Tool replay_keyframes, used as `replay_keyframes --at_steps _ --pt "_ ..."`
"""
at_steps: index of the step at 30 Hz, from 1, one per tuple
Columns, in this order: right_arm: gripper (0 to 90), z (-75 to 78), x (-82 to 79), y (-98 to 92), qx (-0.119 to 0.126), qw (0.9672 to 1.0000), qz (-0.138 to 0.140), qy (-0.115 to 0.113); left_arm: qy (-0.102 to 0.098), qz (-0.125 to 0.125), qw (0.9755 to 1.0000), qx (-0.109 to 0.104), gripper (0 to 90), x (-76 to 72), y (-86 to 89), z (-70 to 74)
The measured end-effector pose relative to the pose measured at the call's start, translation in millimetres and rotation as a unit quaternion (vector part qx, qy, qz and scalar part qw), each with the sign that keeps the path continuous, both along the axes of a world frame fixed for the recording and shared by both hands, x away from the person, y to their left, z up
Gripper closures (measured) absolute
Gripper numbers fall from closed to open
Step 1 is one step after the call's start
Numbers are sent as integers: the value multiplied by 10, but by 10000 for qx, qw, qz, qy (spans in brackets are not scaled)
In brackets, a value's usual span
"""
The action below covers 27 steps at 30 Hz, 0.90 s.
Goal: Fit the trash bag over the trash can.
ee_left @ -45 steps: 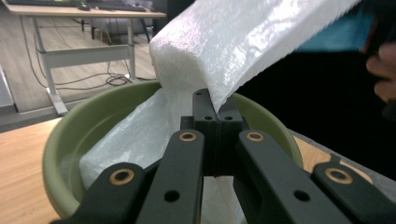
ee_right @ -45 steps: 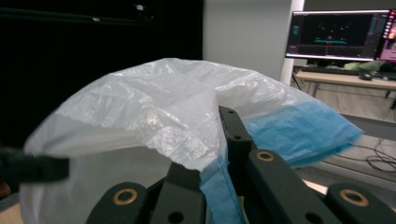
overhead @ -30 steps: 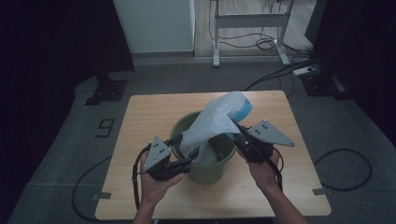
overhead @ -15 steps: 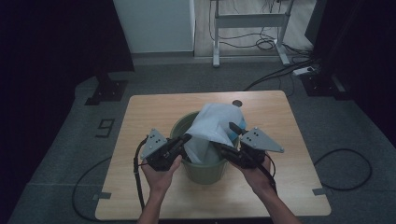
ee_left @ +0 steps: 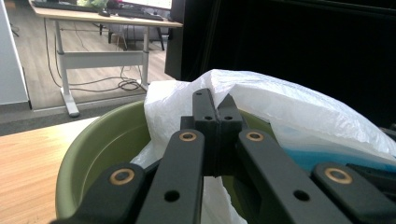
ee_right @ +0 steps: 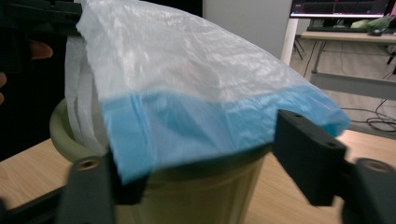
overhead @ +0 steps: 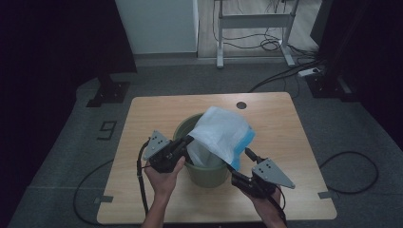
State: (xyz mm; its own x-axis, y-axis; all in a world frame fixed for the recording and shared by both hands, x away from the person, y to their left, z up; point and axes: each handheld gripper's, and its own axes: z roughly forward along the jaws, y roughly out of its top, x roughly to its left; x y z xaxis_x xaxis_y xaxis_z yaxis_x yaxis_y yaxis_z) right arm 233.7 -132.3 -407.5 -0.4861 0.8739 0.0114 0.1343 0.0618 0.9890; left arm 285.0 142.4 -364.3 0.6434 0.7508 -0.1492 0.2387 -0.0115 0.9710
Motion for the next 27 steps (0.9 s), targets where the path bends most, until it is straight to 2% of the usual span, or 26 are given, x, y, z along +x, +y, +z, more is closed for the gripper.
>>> replay_keyframes --at_steps 2,4,6,10,12,16,21,23,26,27 --pt "408 -12 -24 -33 -67 10000 -35 -48 -7 -9 10000 -49 899 -7 3 4" --pt "533 -19 -33 -73 -27 10000 -9 -93 -10 -57 10000 -51 899 -14 -7 4" --pt "594 -14 -20 -101 -7 9999 -10 -125 -19 -105 9999 -37 899 -21 -16 2" --pt "785 4 39 -169 80 9998 -41 -172 -33 -189 9998 -8 899 -45 -10 -15" --pt "839 22 80 -216 133 9997 -80 -197 -22 -237 9997 -1 899 -60 5 -32" --pt "888 80 144 -288 182 9993 -153 -280 -43 -411 9991 42 898 -116 48 -67" --pt "891 272 200 -334 217 9982 -196 -525 -46 -692 9974 211 898 -194 44 -119" --pt "891 366 220 -338 260 9975 -165 -636 -17 -744 9968 295 898 -208 26 -138" --pt "891 494 227 -337 394 9959 -41 -815 60 -824 9961 295 897 -230 -21 -187" --pt "891 528 223 -329 430 9951 -8 -892 60 -843 9957 366 897 -249 -49 -206"
